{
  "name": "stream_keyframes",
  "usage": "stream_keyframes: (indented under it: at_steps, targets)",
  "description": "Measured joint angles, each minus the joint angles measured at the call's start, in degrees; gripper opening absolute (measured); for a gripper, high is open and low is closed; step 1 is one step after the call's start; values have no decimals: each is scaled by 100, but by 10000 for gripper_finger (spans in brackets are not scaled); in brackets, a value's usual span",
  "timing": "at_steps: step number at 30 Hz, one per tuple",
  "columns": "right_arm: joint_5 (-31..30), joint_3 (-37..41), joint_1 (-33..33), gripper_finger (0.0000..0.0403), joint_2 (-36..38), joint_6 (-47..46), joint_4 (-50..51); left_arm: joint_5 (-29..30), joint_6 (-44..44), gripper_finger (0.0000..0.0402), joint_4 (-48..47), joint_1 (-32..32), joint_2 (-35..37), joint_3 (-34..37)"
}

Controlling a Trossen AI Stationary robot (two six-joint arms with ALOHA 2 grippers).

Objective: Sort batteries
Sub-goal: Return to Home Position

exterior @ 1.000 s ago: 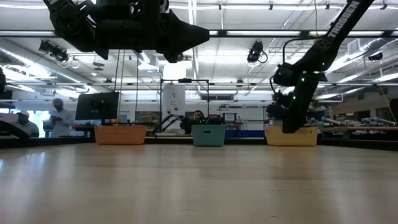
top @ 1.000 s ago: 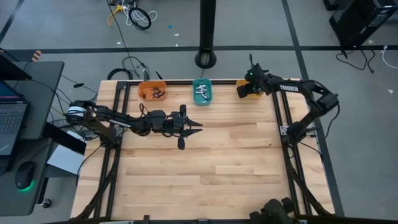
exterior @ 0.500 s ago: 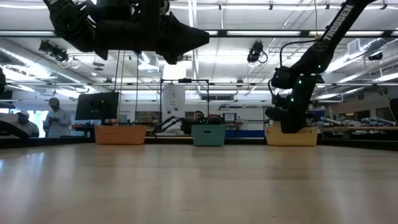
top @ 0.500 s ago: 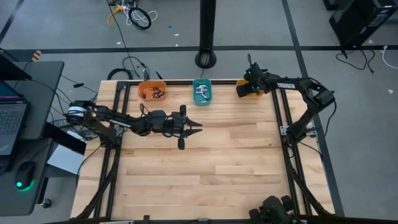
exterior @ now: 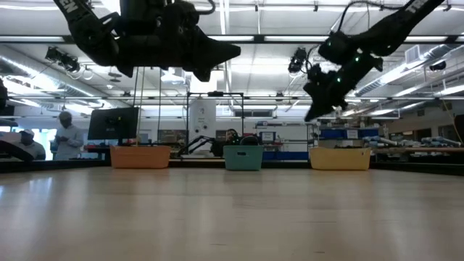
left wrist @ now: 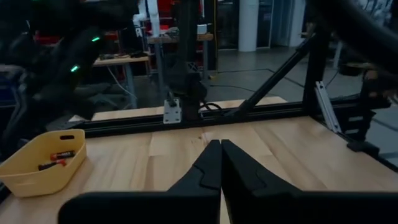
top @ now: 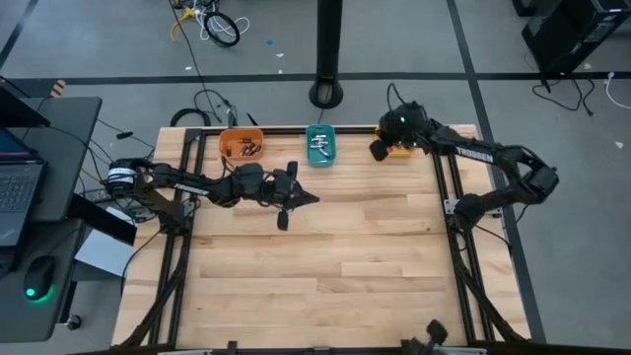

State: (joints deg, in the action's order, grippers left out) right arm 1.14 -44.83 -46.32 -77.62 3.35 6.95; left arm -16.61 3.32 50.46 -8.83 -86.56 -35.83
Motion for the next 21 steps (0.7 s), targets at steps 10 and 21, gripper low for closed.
stream_keyframes:
  at_steps: [10,21]
  targets:
    - [608,963,1376,8,934,285,-1286,-419,-23,4,10,-491,545,212]
    - [945,2170,2889,6,1400,361,-3240,-432,-74,4,18,-845,2005,1443]
